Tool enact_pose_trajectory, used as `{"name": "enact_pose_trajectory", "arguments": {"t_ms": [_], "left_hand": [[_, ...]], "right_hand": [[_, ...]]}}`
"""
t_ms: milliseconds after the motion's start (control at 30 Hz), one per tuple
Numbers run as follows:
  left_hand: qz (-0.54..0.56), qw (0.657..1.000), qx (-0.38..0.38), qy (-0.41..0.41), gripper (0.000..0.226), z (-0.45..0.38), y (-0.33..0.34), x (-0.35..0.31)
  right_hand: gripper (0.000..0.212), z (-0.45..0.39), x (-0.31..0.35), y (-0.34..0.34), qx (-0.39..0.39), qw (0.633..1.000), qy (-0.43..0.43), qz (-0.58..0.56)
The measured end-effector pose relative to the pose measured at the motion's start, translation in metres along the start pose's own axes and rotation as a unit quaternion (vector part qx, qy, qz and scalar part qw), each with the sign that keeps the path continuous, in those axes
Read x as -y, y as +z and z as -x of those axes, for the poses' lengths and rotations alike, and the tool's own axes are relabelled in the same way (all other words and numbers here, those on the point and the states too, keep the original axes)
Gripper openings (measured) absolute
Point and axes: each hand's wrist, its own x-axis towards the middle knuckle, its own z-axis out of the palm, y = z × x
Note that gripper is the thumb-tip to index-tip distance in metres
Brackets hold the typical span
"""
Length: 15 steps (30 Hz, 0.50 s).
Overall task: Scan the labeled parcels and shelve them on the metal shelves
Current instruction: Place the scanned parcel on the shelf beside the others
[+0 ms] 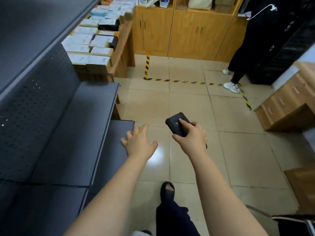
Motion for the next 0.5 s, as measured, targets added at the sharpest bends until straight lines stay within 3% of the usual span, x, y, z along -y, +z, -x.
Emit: {"name": "enact_pose_trajectory", "arguments": {"t_ms": [267,500], "left_hand": [[-0.037,0.999,-0.02,0.018,0.072,-0.215,-0.011,-0.085],[0.004,0.996,-0.079,-0.038,0.073,-0.389,-0.065,-0.13]], "right_hand": [[0.062,-0.218,0.022,0.008,0.017,0.999,-0.037,0.006],[0.064,-0.398,0.085,0.002,0.028,0.996,-0.081,0.014]]}}
